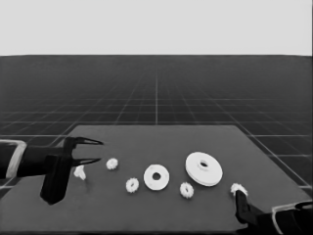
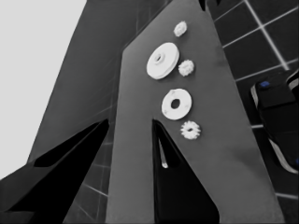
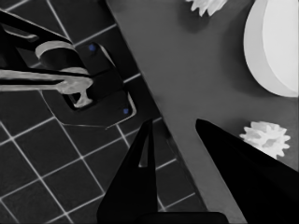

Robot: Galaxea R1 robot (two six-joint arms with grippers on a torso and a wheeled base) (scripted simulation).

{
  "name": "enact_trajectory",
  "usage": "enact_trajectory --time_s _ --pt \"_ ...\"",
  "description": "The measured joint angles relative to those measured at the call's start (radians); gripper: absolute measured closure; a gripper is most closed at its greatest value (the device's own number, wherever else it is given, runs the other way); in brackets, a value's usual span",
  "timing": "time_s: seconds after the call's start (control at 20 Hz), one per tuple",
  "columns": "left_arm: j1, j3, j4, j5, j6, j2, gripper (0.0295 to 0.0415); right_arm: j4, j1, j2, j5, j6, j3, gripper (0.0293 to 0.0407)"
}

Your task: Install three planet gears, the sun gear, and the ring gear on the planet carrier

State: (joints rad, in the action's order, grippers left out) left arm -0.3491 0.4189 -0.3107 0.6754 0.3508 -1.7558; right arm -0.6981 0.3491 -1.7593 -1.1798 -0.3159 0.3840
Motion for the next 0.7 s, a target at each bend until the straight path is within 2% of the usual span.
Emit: enact_trajectory --time_s 0.05,0.1,0.15,0.2,0.25,0.3,0.35,0.4,0.45,0.55,0.7 --pt "0.071 -0.071 0.073 0.049 -0.003 0.003 0.0415 0.076 0.054 -0.014 0.023 0.003 -0.053 0.0407" --pt "0.045 -0.043 0.044 0.030 -0.002 0.002 0.0414 0.045 0.034 -0.008 0.014 0.002 -0.029 0.0392" --pt "0.029 -0.025 0.026 0.018 -0.001 0.001 0.0396 0.026 0.022 -0.005 0.008 0.001 -0.016 0.0363" --pt "0.020 -0.015 0.015 0.011 -0.001 0.001 0.0364 0.016 0.015 -0.003 0.004 0.001 -0.008 0.0332" --pt "0.253 0.151 -0.464 0.373 -0.486 -0.194 0.0329 0.009 0.011 -0.001 0.002 0.000 -0.003 0.0320" --pt "0.300 0.387 -0.393 0.707 -0.952 -0.416 0.0306 0.006 0.009 -0.001 0.001 0.000 -0.001 0.0317" --pt "0.301 0.643 -0.170 0.777 -1.148 -0.554 0.0310 0.004 0.007 0.000 0.001 0.000 0.001 0.0316" --pt "0.304 0.852 -0.021 0.777 -1.212 -0.637 0.0317 0.002 0.007 0.000 0.000 0.000 0.002 0.0315" --pt "0.309 1.004 0.070 0.777 -1.224 -0.692 0.0322 0.002 0.006 0.000 0.000 0.000 0.002 0.0315" --pt "0.316 1.181 0.157 0.783 -1.211 -0.758 0.0325 0.001 0.006 0.000 0.000 0.000 0.003 0.0315" --pt "0.319 1.278 0.194 0.789 -1.192 -0.794 0.0326 0.001 0.006 0.000 0.000 0.000 0.003 0.0315"
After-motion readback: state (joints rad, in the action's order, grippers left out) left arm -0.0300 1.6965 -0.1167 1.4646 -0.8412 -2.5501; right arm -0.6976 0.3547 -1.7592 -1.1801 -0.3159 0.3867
